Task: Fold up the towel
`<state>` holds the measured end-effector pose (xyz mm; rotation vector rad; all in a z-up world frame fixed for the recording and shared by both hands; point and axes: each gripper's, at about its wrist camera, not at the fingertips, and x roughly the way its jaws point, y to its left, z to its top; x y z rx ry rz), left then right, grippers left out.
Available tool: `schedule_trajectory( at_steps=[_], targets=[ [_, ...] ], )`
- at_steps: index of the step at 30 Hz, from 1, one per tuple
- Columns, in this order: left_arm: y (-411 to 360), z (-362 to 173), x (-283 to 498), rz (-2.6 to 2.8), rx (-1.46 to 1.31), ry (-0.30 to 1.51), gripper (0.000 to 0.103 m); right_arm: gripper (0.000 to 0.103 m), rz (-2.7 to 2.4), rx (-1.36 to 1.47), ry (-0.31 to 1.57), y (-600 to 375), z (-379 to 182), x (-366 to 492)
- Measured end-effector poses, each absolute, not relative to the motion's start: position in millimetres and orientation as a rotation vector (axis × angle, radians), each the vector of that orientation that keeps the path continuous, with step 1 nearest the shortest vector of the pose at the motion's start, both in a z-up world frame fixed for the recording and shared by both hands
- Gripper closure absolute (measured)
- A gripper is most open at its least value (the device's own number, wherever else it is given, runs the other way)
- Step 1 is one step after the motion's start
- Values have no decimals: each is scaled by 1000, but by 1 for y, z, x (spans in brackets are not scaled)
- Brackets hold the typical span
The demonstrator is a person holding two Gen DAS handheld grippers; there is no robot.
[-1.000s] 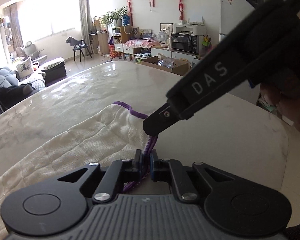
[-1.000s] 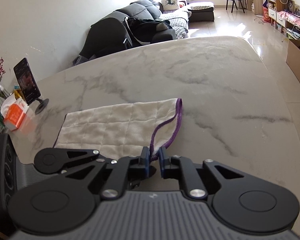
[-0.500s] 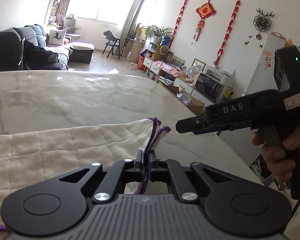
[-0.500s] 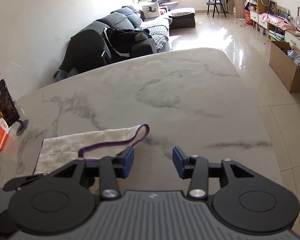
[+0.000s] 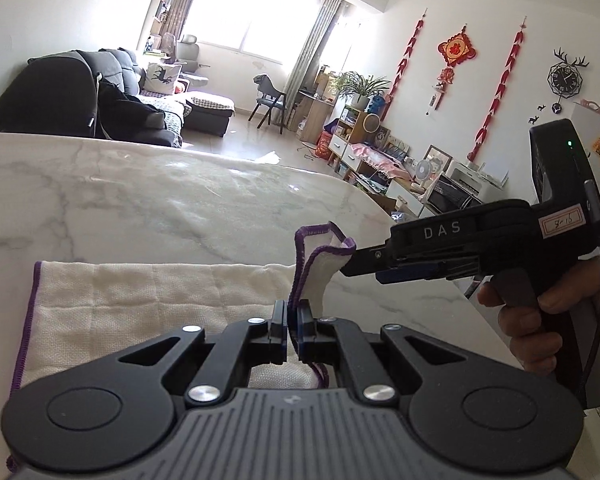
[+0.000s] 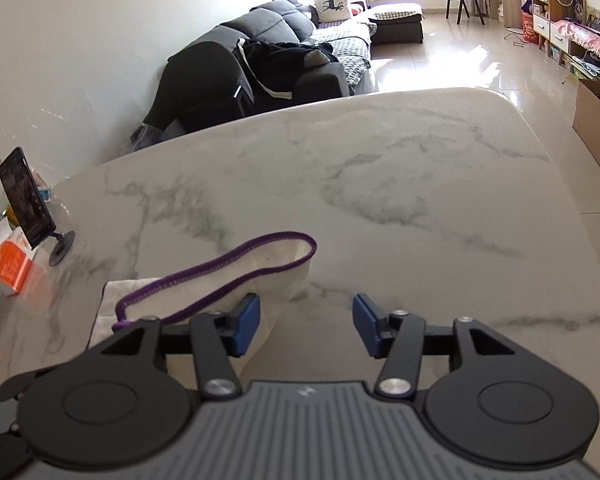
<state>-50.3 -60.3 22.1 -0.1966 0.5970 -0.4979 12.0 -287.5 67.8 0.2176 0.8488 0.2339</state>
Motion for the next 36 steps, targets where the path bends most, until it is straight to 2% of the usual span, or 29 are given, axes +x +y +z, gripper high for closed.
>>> schedule_trajectory(
  at_steps=[10, 15, 22, 23, 24, 30, 36],
  targets=[
    [-48, 26, -66, -459, -241, 572, 99, 40, 219, 282, 853, -294, 75, 35],
    [-50, 28, -67, -467, -227, 575, 99, 47, 229, 371, 887, -293, 71, 51],
    [-53, 28, -67, -475, -220, 580, 99, 49, 246, 364, 924, -275, 75, 62],
    [-54, 27, -68, -477, -221, 581, 99, 52, 233, 337, 932, -271, 76, 64],
    [-54, 27, -68, -479, -222, 583, 99, 63, 224, 317, 940, -268, 76, 65],
    [-54, 26, -73, -481, -228, 585, 99, 93, 232, 293, 961, -264, 71, 66],
    [-51, 33, -81, -442, -212, 567, 99, 98, 269, 251, 891, -250, 89, 59]
  ],
)
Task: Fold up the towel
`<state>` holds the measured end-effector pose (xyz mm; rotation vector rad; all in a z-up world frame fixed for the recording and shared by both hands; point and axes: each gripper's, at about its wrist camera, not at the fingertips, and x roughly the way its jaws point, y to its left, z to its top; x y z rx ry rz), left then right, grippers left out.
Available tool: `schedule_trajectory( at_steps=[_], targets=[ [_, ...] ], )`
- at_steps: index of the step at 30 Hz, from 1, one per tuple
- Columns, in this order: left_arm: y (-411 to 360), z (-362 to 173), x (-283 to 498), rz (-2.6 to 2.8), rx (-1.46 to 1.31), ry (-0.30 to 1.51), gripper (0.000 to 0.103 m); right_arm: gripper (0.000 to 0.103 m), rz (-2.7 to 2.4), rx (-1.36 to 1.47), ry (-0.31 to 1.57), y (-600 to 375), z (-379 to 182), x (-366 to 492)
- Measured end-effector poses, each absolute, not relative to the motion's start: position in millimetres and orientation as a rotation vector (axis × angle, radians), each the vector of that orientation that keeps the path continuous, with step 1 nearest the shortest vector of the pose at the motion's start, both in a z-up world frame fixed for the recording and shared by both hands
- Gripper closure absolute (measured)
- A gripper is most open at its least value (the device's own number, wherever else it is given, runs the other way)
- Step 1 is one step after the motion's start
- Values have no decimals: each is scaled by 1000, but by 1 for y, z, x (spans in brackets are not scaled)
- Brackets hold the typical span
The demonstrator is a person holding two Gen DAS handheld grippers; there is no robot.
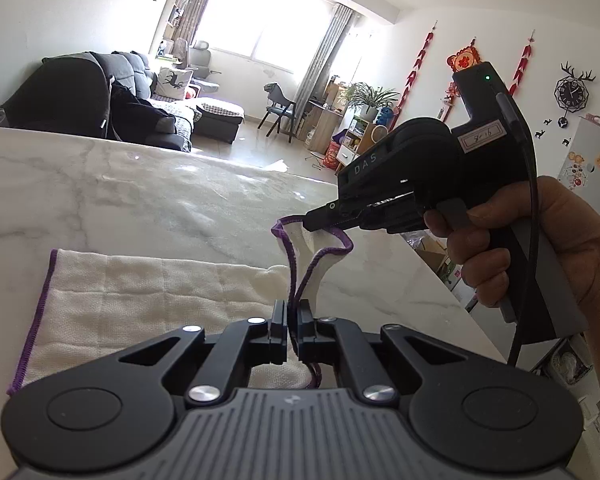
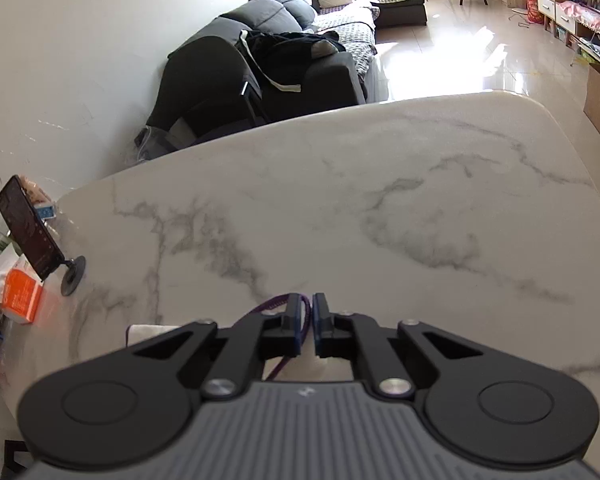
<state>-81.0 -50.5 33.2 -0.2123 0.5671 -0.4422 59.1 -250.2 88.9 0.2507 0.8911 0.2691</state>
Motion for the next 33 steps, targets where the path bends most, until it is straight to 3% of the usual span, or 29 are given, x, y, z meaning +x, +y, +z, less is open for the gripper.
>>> schedule_trajectory(
  at_steps=[33],
  targets=[
    [-5, 59, -132, -249, -216, 558, 99, 98, 500, 84, 823, -137, 109, 57]
  ],
)
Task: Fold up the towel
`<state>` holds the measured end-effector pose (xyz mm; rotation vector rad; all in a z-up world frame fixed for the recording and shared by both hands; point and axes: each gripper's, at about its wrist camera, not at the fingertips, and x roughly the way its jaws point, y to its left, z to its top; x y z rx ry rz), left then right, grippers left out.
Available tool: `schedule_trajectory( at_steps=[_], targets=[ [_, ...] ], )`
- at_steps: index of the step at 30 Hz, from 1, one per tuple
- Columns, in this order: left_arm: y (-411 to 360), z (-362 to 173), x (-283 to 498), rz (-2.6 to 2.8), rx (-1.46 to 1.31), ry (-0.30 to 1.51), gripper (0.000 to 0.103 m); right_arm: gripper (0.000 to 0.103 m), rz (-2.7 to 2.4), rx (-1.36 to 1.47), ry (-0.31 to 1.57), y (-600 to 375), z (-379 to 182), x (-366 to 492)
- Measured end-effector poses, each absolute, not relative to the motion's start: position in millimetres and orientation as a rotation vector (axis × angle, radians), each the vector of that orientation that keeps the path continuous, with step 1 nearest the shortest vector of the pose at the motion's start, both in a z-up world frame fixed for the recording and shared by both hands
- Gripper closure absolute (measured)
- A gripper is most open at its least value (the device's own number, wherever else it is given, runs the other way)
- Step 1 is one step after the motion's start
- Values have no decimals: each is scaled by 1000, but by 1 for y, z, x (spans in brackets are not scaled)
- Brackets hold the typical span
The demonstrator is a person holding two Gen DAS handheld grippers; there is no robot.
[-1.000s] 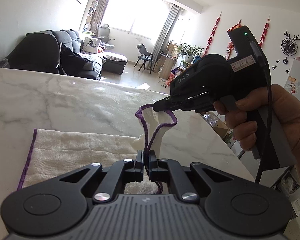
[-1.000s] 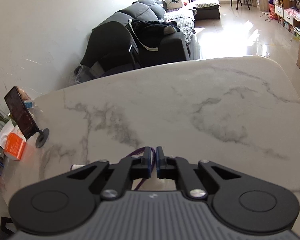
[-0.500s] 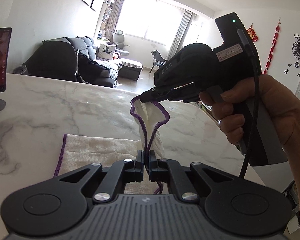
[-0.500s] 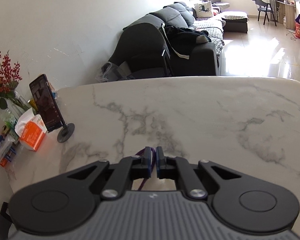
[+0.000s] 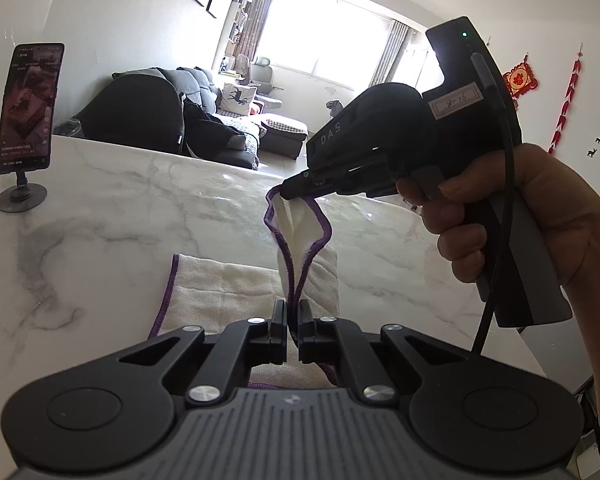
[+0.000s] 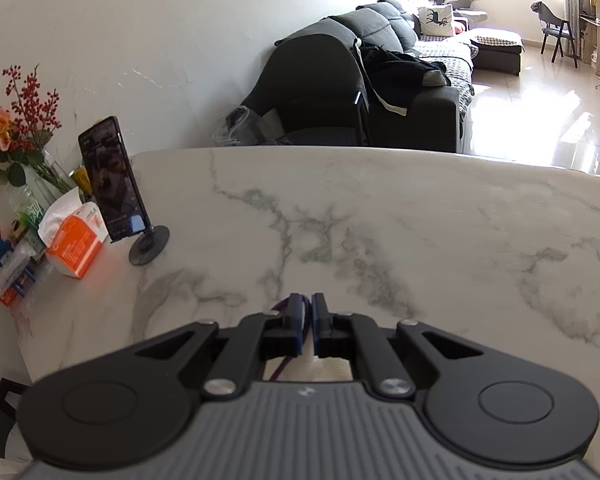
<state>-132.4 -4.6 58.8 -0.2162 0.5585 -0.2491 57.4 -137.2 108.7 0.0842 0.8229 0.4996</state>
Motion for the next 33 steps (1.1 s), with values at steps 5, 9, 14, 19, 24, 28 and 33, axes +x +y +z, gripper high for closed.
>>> schedule_trajectory(
  at_steps=[5, 9, 14, 19, 24, 28, 33],
  targets=[
    [-1, 60, -141, -231, -225, 575, 99, 98, 519, 50, 845, -119, 98, 56],
    [6, 59, -145, -206, -247, 583, 99, 98, 523, 33, 858, -108, 91, 58],
    [13, 57, -146, -179, -278, 599, 99, 98, 522, 17, 863, -95, 85, 60],
    [23, 52, -143, -151, -313, 629, 97, 98, 508, 0, 867, -83, 78, 64],
    [29, 48, -140, -115, -313, 668, 86, 98, 494, -22, 876, -72, 70, 69],
    [37, 47, -141, -91, -335, 667, 64, 93, 503, -16, 893, -67, 65, 71],
    [41, 51, -142, -89, -306, 646, 58, 96, 527, -22, 903, -61, 63, 72]
  ],
)
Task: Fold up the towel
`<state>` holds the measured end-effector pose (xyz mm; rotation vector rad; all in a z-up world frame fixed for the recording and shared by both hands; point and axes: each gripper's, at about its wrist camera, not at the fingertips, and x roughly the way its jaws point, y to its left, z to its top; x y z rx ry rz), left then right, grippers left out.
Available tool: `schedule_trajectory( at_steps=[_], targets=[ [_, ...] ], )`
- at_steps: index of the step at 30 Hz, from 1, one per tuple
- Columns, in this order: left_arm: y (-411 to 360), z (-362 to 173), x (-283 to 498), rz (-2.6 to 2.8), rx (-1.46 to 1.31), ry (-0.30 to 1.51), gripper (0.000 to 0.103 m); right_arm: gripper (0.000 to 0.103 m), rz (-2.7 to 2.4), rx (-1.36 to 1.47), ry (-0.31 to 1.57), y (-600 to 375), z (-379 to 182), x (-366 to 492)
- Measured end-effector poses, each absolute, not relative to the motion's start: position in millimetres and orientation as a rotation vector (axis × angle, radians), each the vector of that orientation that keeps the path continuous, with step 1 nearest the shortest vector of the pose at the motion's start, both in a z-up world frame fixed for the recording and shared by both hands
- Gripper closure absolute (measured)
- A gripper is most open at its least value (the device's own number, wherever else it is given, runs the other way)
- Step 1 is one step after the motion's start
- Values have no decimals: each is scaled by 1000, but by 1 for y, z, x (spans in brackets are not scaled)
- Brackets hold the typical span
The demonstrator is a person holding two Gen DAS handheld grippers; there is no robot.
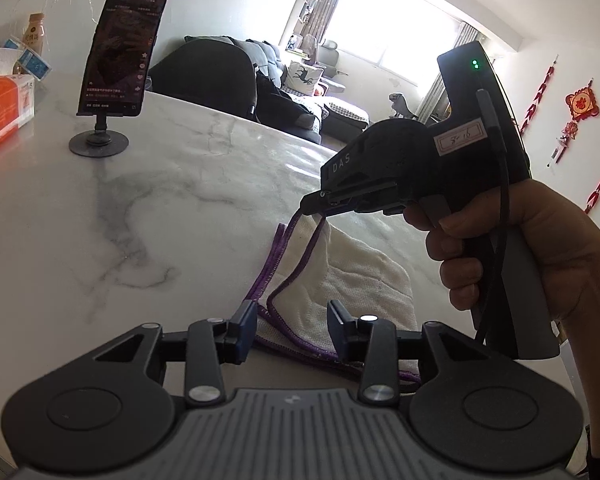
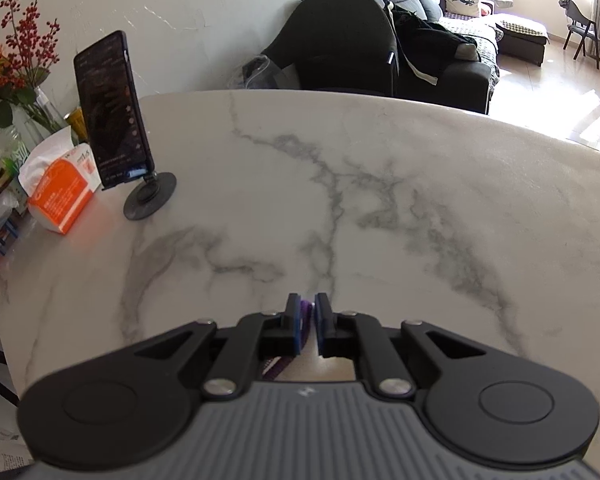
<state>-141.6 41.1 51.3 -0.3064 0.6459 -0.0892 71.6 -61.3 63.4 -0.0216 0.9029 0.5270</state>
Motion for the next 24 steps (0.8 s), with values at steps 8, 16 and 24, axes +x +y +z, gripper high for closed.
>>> schedule_trajectory(
  at_steps=[8, 16, 24],
  targets=[
    [36, 45, -121, -133, -177, 613, 56, 96, 538, -26, 901, -59, 64, 70],
    [52, 33, -114, -163, -301, 680, 61, 95, 548, -26, 902, -60, 63, 69],
    [62, 25, -105, -138, -423, 726, 63, 94, 548, -22, 922, -60, 55, 71]
  ],
)
